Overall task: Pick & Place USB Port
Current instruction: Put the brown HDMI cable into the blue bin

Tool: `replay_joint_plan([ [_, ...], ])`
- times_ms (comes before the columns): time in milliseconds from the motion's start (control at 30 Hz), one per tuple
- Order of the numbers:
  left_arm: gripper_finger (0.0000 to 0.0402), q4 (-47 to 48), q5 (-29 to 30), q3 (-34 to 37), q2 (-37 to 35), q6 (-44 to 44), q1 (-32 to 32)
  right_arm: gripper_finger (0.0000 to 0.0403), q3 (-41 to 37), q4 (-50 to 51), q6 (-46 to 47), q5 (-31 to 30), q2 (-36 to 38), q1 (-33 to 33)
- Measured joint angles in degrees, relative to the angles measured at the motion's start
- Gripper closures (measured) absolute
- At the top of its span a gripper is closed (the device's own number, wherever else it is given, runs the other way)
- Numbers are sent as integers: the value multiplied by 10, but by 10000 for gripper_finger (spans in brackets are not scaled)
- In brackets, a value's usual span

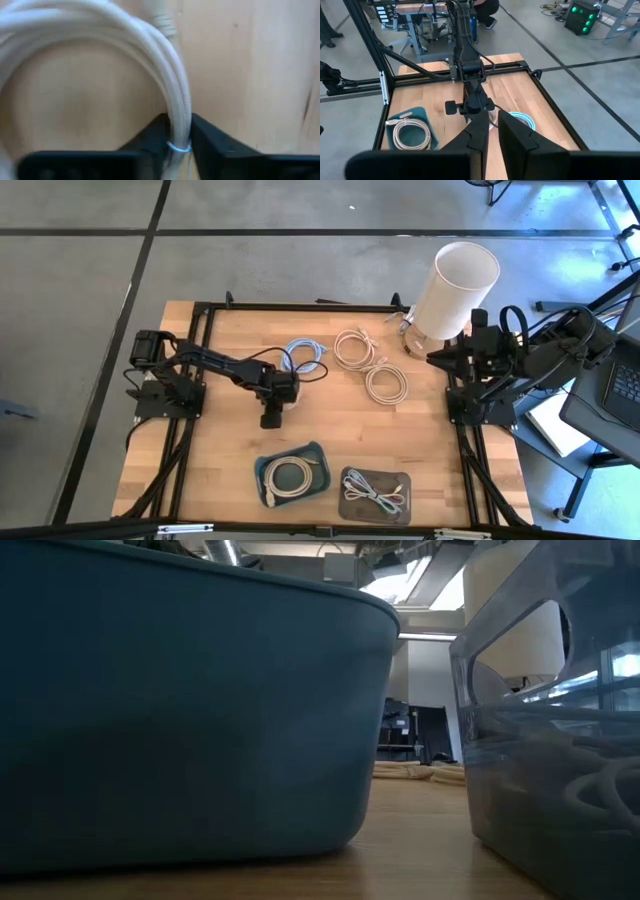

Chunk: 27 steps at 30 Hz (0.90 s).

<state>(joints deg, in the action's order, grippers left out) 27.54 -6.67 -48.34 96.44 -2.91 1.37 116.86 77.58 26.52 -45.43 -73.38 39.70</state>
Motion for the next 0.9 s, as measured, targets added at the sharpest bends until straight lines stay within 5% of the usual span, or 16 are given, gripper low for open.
replay_joint_plan([
  [67, 370, 3, -2, -3, -4, -27, 0, 359, 0, 0, 0, 0, 0, 0],
  [567, 370, -79, -15, -15, -192, -155, -25, 355, 0, -2, 0, 0, -1, 0],
  [900, 370, -350, -10, -15, -324, -186, -61, 354, 0, -6, -2, 0, -1, 0],
])
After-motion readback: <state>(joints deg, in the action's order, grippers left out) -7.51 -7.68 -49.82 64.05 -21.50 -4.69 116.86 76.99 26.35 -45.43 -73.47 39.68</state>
